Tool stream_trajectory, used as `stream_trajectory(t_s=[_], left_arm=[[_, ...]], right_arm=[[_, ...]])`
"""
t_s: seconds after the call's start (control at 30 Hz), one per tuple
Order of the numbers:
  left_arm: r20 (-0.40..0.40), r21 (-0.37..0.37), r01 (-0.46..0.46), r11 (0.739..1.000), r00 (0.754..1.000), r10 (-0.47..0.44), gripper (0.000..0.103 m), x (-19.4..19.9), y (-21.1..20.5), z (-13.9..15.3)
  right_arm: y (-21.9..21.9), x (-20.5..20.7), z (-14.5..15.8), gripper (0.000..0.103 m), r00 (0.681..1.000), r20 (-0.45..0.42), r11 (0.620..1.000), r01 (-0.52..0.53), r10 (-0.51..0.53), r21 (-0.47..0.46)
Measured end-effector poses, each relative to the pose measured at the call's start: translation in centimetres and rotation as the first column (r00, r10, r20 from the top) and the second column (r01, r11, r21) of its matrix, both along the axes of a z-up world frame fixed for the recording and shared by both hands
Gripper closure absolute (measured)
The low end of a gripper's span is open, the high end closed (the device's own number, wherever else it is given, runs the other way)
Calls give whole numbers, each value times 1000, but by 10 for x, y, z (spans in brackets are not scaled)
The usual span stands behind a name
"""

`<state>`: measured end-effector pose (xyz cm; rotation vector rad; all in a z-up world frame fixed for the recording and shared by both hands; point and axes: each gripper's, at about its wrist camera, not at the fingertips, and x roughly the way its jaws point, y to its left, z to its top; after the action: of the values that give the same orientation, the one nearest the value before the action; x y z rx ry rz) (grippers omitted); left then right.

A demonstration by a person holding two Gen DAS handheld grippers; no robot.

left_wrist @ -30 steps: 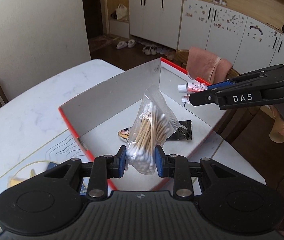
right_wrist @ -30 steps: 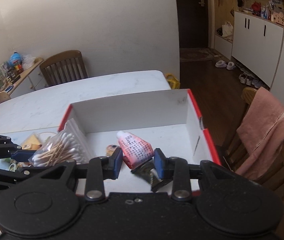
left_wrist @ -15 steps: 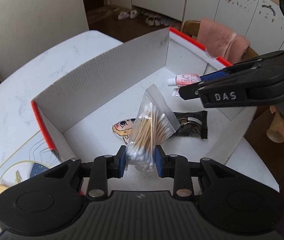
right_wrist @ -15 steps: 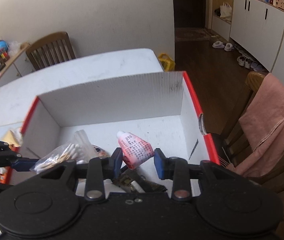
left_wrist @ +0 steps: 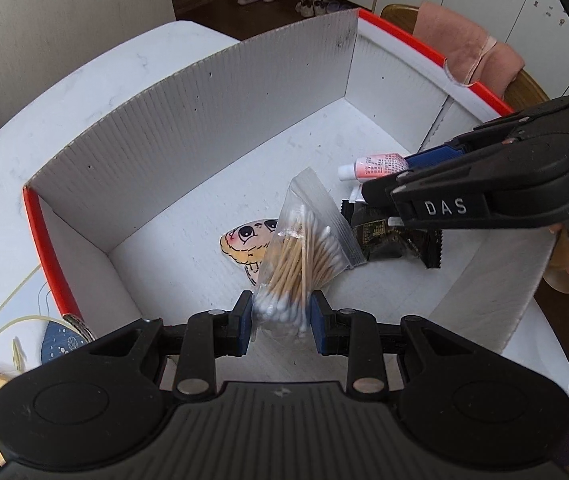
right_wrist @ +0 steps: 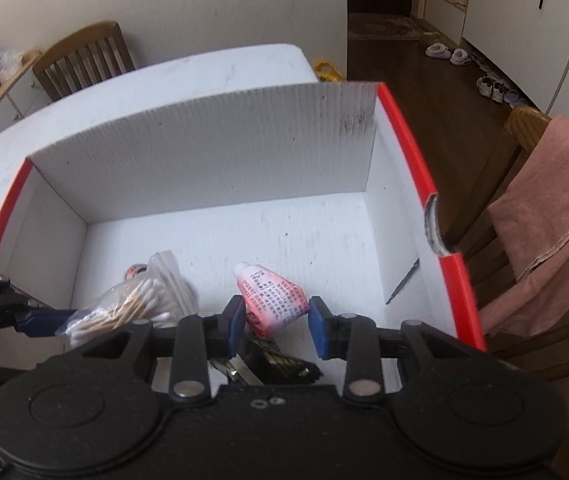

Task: Organize objects
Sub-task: 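Lift the swab bag and pink tube and carry them over the shoebox, then open the left tool to drop the swab bag while the right tool releases the tube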

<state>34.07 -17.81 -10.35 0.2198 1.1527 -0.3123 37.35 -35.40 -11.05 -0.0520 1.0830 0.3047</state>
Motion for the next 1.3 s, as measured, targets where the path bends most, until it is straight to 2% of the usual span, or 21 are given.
stream_trajectory(t_s=[0.47, 0.8, 0.87, 0.9, 0.93, 1.0, 1.17, 1.27, 1.3], left_arm=[[-47, 28, -2, 1000, 999, 4, 75, 6, 1, -7], [-43, 24, 1, 1000, 999, 0, 74, 6, 7, -3], [-44, 20, 1, 1000, 999, 0, 72, 6, 8, -1], [-38, 21, 2, 1000, 999, -1, 67, 5, 6, 1], [-27, 24, 4, 1000, 1000, -3, 56, 3, 6, 3], [-6, 19, 23, 1000, 1000, -23, 46, 0, 5, 8], [25, 8, 38, 999, 999, -38, 44, -9, 2, 17], [36, -17, 30, 999, 999, -29, 44, -12, 6, 26], [40, -27, 29, 999, 999, -27, 44, -13, 5, 27]], right_arm=[[-2, 10, -6, 69, 999, -42, 1000, -8, 7, -18], [-1, 5, 2, 67, 1000, -13, 1000, -22, 21, -18], [-1, 2, 4, 67, 1000, -8, 1000, -22, 22, -16], [-1, 1, 5, 66, 1000, -6, 1000, -25, 25, -15], [-1, 0, 7, 66, 1000, -3, 1000, -26, 26, -15], [-2, -3, 9, 63, 1000, 4, 1000, -28, 29, -12], [-2, -9, 17, 61, 999, 20, 999, -39, 39, -1], [-2, -14, 25, 46, 998, 46, 999, -43, 42, 8], [-2, -16, 28, 46, 997, 57, 999, -44, 44, 10]])
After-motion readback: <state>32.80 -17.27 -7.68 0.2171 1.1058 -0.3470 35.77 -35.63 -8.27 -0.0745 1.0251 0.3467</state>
